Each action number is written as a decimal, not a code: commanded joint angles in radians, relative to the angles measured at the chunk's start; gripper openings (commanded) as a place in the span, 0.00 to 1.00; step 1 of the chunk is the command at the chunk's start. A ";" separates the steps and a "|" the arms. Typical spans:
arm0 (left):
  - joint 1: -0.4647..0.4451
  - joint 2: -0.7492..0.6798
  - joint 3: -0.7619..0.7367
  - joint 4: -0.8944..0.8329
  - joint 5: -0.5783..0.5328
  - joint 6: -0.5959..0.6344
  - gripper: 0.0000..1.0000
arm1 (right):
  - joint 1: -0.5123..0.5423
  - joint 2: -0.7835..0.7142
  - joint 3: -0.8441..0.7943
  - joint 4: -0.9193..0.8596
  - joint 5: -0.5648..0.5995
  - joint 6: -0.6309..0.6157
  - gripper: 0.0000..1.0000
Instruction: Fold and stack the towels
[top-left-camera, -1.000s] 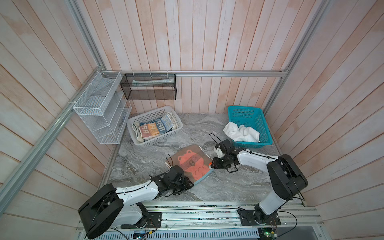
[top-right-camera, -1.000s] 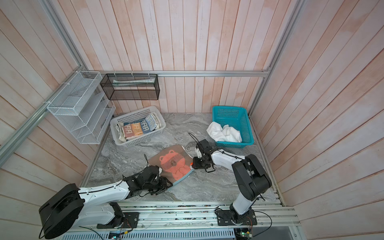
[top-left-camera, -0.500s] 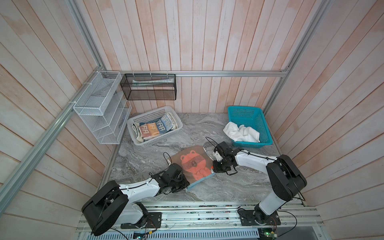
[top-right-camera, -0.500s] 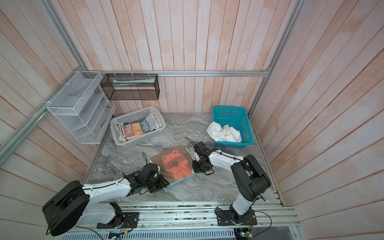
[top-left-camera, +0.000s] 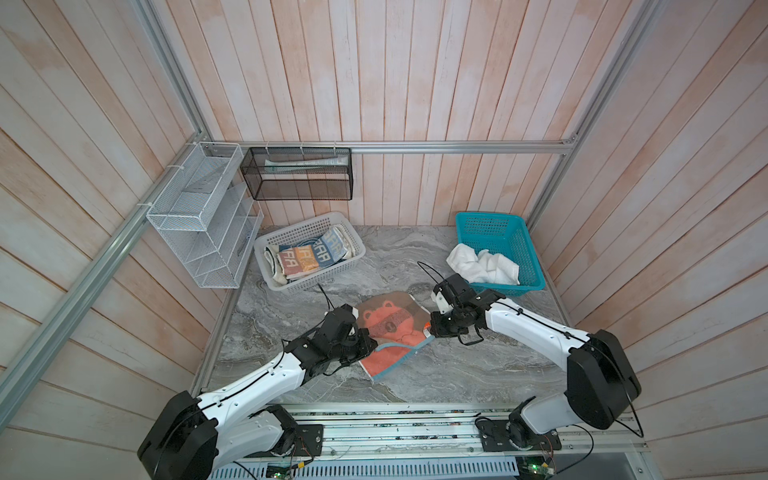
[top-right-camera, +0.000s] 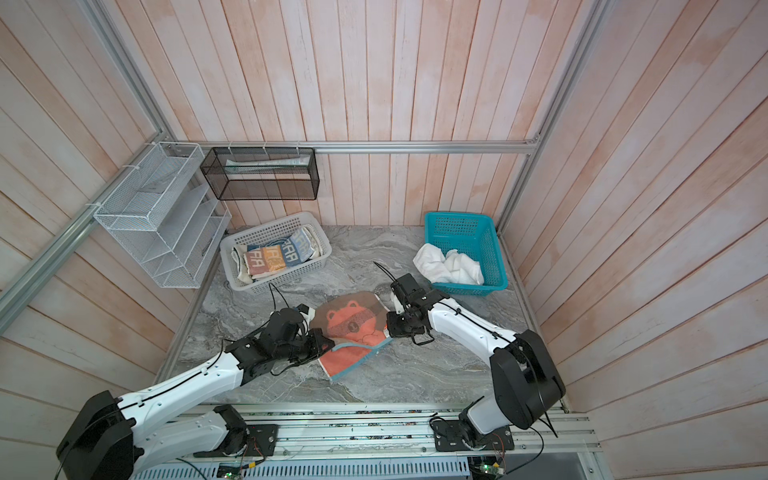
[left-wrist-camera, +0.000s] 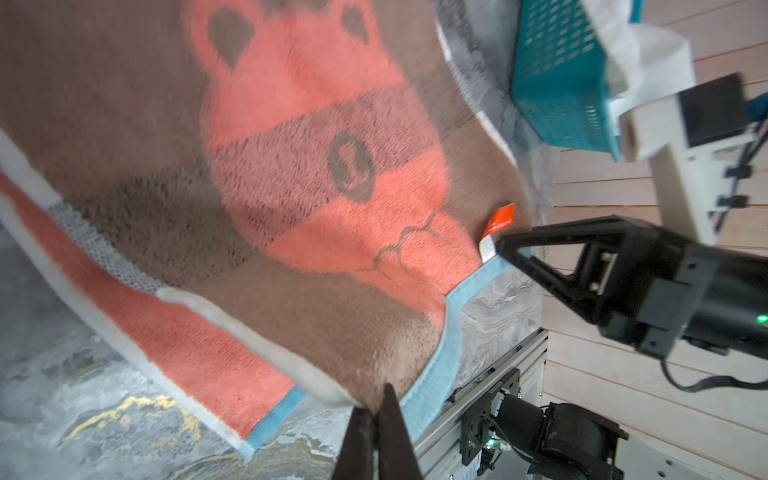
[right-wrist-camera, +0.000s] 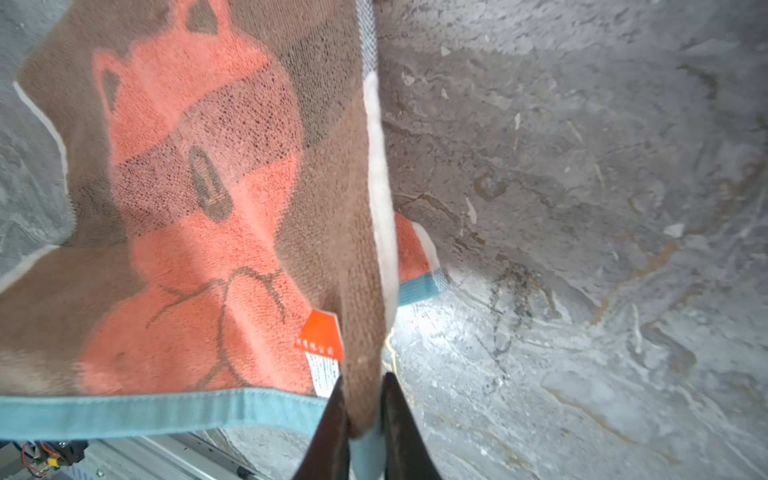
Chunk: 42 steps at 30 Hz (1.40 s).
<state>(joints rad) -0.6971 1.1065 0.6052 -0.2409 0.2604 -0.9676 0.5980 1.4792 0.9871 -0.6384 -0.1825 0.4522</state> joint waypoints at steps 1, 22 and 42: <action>0.015 -0.014 0.082 -0.088 -0.026 0.113 0.00 | 0.008 -0.040 0.014 -0.073 0.022 0.019 0.09; 0.338 0.360 0.689 -0.170 0.263 0.429 0.00 | -0.111 0.046 0.464 -0.102 0.163 -0.060 0.00; 0.453 0.768 1.034 -0.166 0.384 0.490 0.00 | -0.231 0.415 0.926 -0.174 0.220 -0.254 0.00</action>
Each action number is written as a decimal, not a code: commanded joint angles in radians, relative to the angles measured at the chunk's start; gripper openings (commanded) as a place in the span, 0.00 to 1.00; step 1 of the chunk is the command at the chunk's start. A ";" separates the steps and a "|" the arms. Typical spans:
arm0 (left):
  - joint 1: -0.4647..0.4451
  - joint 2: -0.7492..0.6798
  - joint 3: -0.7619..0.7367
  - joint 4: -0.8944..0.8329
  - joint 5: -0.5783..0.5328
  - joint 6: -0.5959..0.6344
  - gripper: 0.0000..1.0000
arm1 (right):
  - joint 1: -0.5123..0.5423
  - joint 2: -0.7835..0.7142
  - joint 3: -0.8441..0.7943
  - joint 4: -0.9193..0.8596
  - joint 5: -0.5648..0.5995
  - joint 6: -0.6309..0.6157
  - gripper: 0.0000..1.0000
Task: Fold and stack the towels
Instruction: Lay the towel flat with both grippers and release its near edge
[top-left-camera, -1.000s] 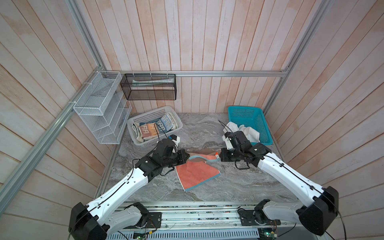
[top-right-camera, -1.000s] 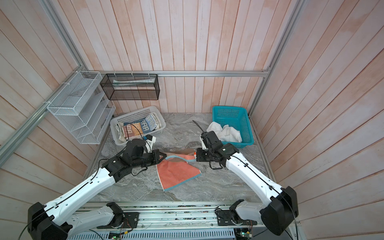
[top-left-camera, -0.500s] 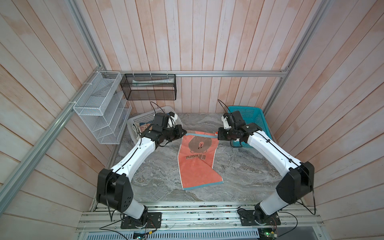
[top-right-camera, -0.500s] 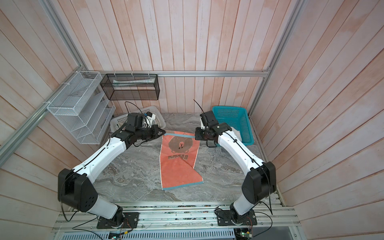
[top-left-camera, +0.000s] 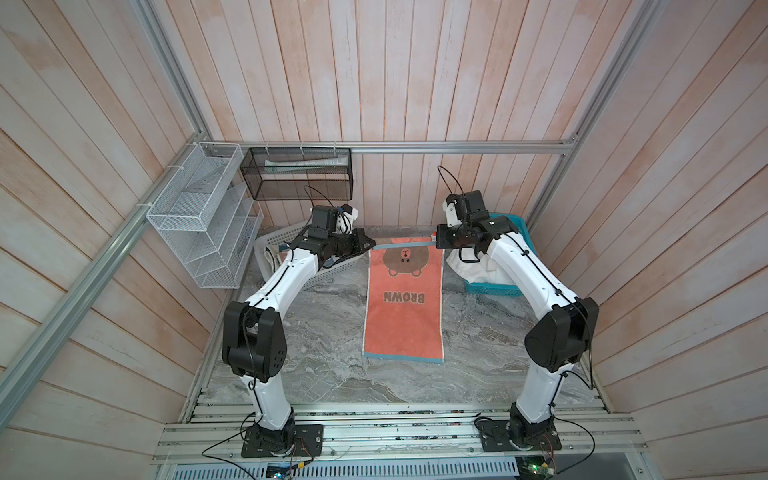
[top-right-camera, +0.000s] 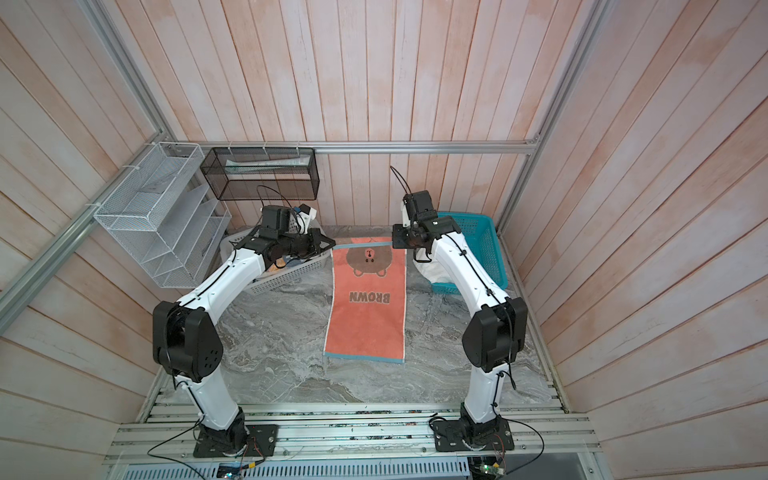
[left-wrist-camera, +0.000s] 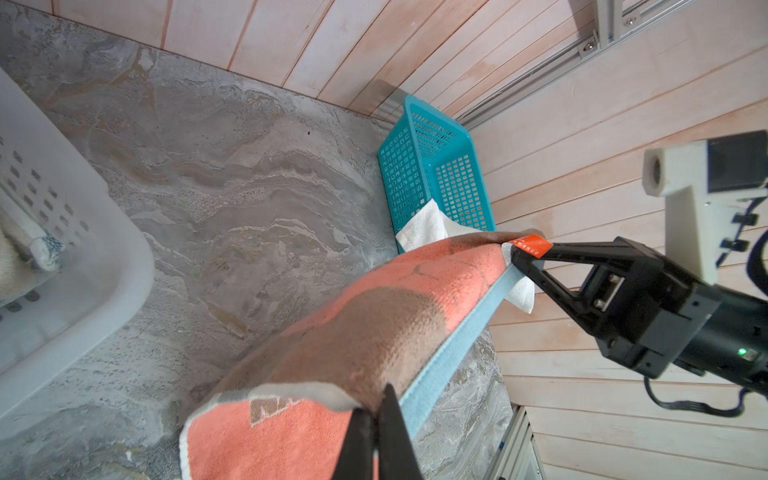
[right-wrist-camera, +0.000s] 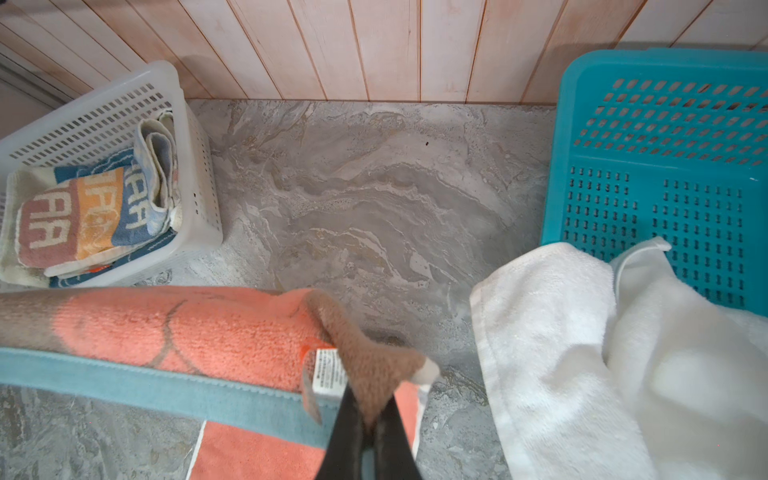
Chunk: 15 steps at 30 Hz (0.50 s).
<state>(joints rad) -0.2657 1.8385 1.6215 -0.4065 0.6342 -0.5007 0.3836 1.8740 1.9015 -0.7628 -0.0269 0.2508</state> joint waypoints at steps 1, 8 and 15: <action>0.023 0.043 0.020 -0.005 0.015 0.026 0.00 | -0.016 0.024 0.019 -0.052 0.072 -0.060 0.00; 0.024 0.033 0.002 -0.001 0.007 0.031 0.00 | -0.016 0.050 0.112 -0.113 0.076 -0.073 0.00; 0.016 -0.109 -0.265 0.083 0.036 -0.005 0.00 | 0.020 -0.149 -0.327 0.020 -0.055 0.058 0.00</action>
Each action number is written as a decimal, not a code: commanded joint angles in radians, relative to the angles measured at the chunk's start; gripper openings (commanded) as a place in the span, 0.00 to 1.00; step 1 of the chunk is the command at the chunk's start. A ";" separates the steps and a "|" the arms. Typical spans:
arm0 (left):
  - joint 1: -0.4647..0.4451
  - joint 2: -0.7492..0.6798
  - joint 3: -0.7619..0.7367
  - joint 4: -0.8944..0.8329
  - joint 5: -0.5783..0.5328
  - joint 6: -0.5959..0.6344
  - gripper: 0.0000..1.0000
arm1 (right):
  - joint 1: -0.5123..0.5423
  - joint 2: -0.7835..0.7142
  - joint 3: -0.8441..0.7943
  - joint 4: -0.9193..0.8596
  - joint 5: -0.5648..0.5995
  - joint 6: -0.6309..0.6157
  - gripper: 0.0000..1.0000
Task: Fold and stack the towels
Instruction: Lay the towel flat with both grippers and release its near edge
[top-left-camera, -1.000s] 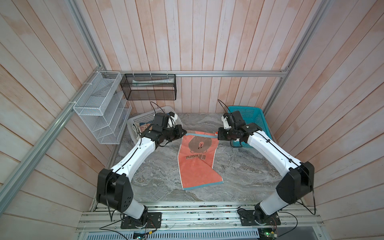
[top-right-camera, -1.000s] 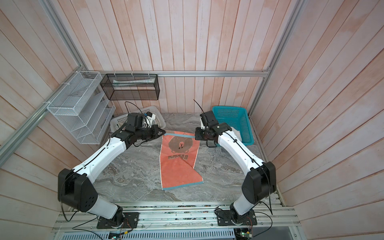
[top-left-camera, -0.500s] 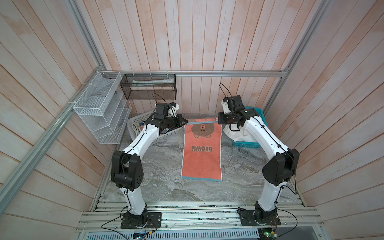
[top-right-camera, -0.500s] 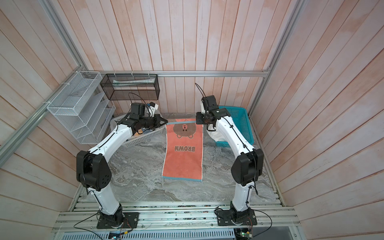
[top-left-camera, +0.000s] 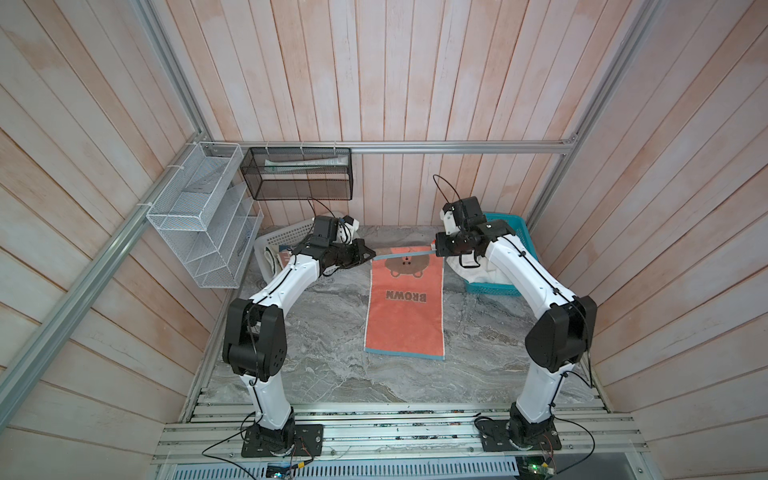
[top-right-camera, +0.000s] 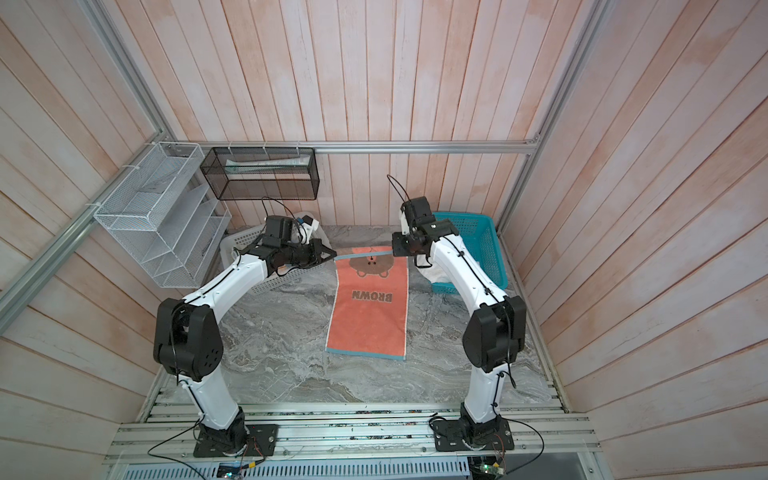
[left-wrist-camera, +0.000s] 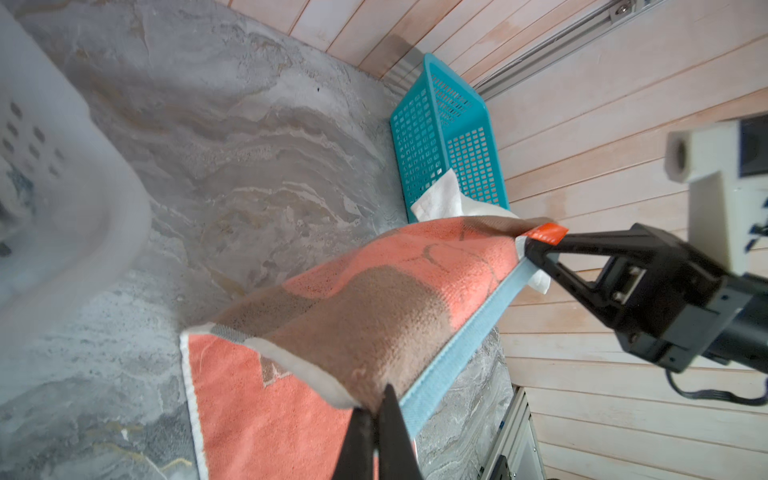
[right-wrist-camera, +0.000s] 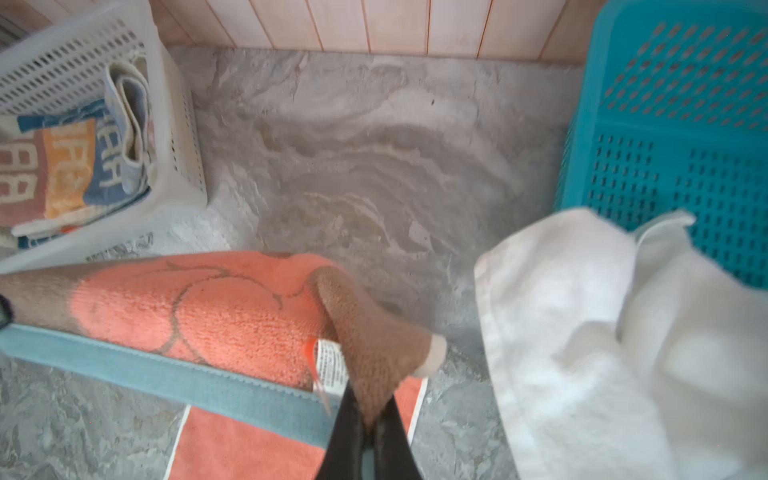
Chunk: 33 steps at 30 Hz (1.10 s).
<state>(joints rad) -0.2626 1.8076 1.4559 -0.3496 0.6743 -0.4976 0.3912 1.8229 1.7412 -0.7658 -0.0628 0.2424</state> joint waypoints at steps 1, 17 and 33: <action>0.009 -0.104 -0.154 0.043 -0.004 -0.015 0.00 | 0.024 -0.136 -0.254 0.065 -0.031 0.092 0.00; -0.091 -0.180 -0.778 0.355 -0.049 -0.152 0.00 | 0.105 -0.128 -0.840 0.418 -0.162 0.240 0.00; -0.091 -0.302 -0.599 0.113 -0.125 -0.068 0.00 | 0.100 -0.236 -0.649 0.169 -0.084 0.166 0.00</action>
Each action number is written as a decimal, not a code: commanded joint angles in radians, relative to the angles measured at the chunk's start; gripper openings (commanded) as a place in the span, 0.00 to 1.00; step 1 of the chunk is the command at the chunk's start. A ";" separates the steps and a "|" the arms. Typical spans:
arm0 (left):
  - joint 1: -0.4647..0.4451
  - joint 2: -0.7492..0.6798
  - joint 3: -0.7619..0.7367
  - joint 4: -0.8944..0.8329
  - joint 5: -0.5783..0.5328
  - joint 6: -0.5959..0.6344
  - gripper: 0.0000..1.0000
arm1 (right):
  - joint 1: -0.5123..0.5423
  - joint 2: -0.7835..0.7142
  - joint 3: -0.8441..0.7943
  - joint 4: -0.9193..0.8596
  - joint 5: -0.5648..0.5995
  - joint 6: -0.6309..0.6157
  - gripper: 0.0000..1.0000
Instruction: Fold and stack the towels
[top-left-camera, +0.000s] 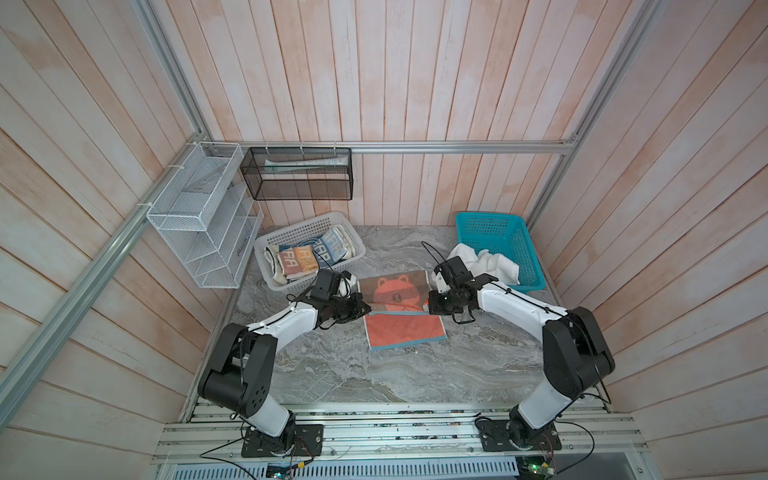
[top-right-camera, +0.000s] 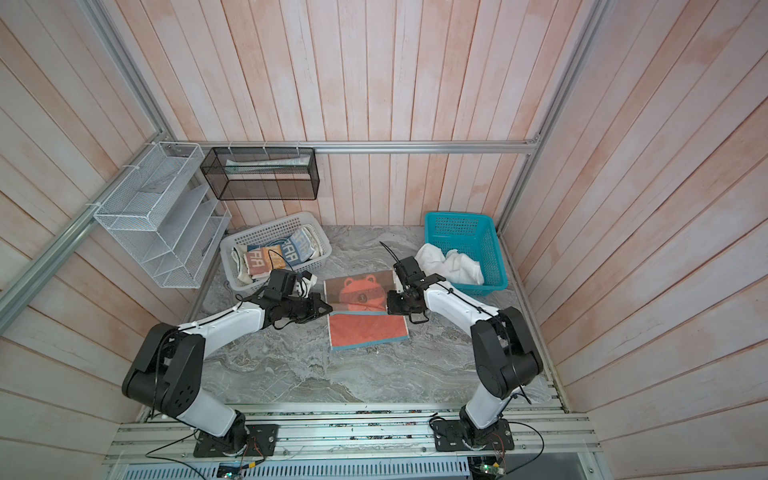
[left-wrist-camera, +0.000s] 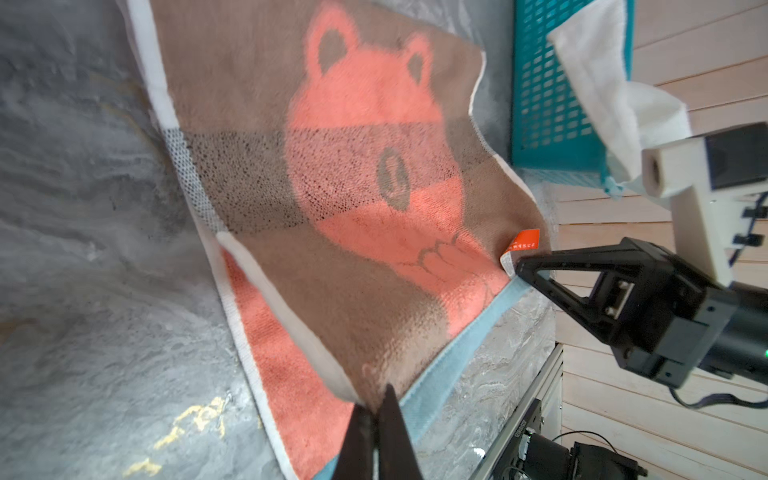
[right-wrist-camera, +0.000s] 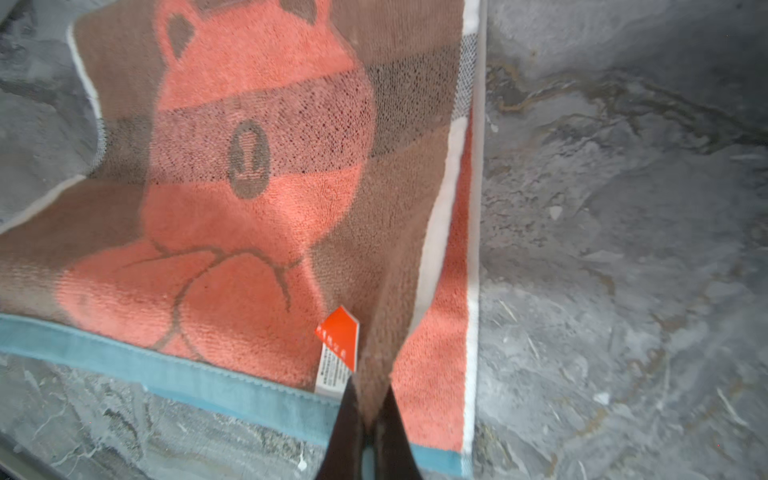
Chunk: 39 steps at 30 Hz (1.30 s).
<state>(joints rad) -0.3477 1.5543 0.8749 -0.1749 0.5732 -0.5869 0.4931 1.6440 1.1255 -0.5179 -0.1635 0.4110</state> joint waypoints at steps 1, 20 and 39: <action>-0.010 -0.063 -0.049 -0.049 -0.016 0.009 0.00 | -0.001 -0.078 -0.065 -0.066 0.005 0.009 0.00; -0.085 -0.053 -0.313 0.158 0.037 -0.130 0.00 | 0.020 -0.178 -0.336 0.035 -0.034 0.107 0.00; -0.154 -0.078 -0.162 -0.053 -0.103 -0.054 0.35 | 0.025 -0.233 -0.270 0.004 -0.009 0.085 0.32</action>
<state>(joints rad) -0.4595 1.4197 0.6552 -0.2543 0.4892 -0.6571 0.5163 1.3396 0.8455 -0.5529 -0.1230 0.5186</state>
